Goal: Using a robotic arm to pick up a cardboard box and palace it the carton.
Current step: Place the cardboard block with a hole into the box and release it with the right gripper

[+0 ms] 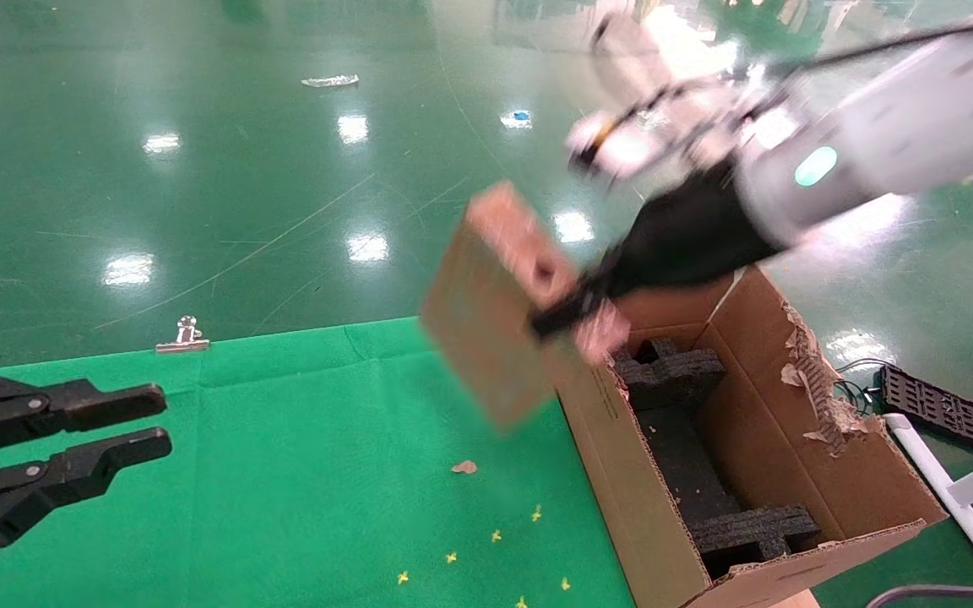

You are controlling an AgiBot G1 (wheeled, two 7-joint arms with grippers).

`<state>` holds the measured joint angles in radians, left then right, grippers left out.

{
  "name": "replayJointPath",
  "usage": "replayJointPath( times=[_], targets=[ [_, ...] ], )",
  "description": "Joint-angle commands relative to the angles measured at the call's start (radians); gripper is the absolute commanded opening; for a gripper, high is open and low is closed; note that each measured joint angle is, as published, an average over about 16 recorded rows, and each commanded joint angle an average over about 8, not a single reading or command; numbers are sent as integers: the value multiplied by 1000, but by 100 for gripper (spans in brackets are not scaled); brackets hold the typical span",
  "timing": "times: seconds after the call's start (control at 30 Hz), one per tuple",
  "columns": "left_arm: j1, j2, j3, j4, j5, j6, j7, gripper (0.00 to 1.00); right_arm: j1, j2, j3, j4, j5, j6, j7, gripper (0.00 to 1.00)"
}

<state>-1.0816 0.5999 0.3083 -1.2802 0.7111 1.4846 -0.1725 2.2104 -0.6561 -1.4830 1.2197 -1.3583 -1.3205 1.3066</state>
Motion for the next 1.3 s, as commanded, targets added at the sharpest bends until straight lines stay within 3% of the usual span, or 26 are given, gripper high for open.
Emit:
replayJointPath(
  times=[0.03, 0.23, 0.47, 0.9, 1.17, 1.3],
  targets=[
    [0, 0, 0, 0, 0, 0, 0, 0, 32, 42, 27, 24, -9, 34, -41, 0],
    [0, 0, 0, 0, 0, 0, 0, 0, 124, 114, 36, 22, -152, 44, -38, 0],
    [0, 0, 1, 0, 0, 0, 0, 0, 168, 179, 11, 2, -274, -7, -12, 0],
    [0, 0, 1, 0, -1, 0, 1, 1, 155, 268, -39, -36, -309, -136, 8, 0],
    [0, -1, 1, 0, -1, -1, 1, 99, 73, 264, -72, -140, -274, -116, -5, 0],
    [0, -1, 2, 0, -1, -1, 1, 100, 23, 243, -92, -209, -269, -92, -27, 0]
  ],
)
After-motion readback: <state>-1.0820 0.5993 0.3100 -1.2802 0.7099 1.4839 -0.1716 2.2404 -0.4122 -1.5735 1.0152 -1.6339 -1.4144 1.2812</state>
